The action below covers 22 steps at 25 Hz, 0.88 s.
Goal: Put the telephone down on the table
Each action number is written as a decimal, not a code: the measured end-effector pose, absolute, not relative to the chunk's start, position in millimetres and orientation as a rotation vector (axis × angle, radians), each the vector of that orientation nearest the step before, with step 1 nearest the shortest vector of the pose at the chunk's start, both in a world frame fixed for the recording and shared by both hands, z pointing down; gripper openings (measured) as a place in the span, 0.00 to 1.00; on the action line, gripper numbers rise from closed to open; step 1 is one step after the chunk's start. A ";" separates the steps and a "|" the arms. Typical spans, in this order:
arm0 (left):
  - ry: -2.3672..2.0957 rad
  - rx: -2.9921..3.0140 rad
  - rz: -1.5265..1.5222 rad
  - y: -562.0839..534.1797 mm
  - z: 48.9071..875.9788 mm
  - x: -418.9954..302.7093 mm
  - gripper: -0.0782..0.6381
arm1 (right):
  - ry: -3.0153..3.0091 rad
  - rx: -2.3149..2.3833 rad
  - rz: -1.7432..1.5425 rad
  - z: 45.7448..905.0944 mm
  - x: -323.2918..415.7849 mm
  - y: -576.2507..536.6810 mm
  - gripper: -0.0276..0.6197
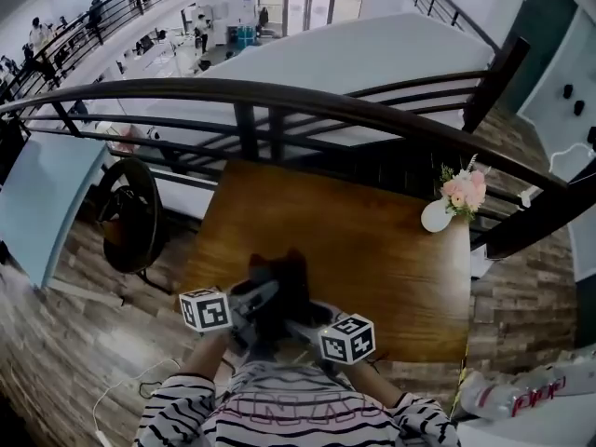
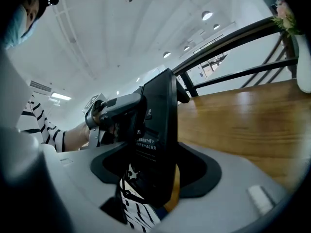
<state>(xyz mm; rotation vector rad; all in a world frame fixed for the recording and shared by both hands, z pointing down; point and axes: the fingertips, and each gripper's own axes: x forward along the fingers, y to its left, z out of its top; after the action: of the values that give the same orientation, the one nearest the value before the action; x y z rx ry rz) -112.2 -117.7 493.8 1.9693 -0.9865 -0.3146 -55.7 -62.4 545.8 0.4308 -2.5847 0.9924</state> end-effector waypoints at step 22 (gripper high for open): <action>-0.691 2.118 -0.098 -331.6 531.8 -246.7 0.40 | -2.559 0.832 1.132 586.5 -213.0 -262.3 0.49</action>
<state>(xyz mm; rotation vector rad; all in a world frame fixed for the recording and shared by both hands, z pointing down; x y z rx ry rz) -246.7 -331.6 531.8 2.1179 -0.6911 -0.0979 -213.0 -262.3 586.5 0.8323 -2.5587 1.1323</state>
